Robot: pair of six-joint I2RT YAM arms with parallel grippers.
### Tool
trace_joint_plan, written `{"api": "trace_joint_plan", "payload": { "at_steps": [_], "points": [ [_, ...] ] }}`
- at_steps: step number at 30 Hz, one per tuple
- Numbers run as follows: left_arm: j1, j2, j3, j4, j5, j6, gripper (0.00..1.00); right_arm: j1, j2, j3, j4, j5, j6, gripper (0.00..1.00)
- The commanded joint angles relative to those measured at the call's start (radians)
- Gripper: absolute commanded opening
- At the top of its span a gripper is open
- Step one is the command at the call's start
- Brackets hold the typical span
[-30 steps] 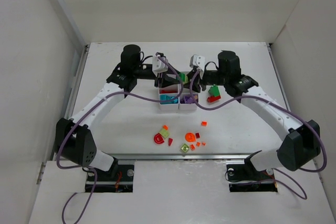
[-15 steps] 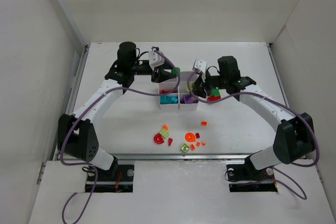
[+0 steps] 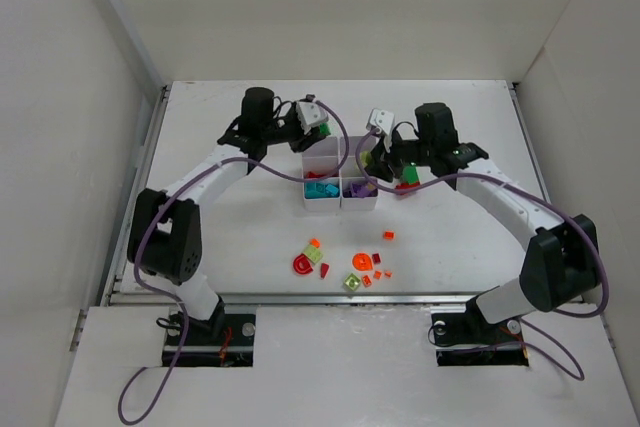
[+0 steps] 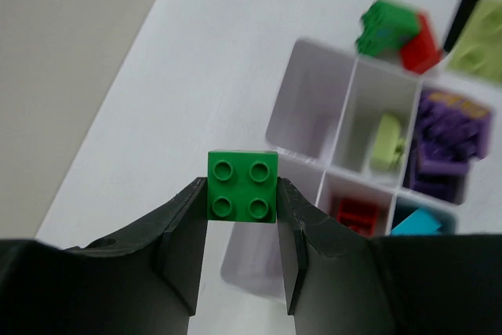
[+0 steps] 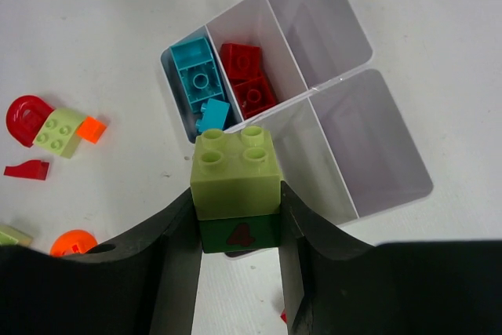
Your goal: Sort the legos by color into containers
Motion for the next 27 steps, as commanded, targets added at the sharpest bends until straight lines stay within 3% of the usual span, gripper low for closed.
{"api": "trace_joint_plan", "payload": {
  "at_steps": [1,3,10,14,15,20,24,27],
  "points": [
    [-0.004,0.031,-0.007,-0.019,-0.176,0.154,0.00,-0.003,-0.001,0.050,0.011,-0.003,0.002,0.00],
    [-0.004,0.040,-0.007,-0.032,-0.158,0.237,0.07,-0.003,-0.001,0.050,0.020,-0.003,0.002,0.00],
    [-0.004,0.040,0.002,-0.129,-0.106,0.304,0.16,-0.003,0.018,0.050,0.020,-0.012,0.002,0.00],
    [-0.013,0.040,-0.017,-0.181,-0.087,0.354,0.49,-0.003,0.027,0.059,0.020,-0.012,0.002,0.00],
    [-0.013,0.040,-0.017,-0.181,-0.087,0.363,0.62,-0.003,0.027,0.059,0.020,-0.012,0.002,0.00],
    [-0.022,0.031,0.007,-0.126,-0.161,0.254,0.94,-0.003,0.016,0.059,0.020,-0.021,0.011,0.00],
    [-0.012,0.006,0.070,-0.125,-0.111,0.188,0.95,-0.003,-0.004,0.068,0.029,-0.021,0.011,0.00],
    [0.017,-0.032,0.105,-0.209,0.089,0.229,0.91,-0.003,-0.013,0.068,0.029,-0.021,0.011,0.00]
  ]
}}
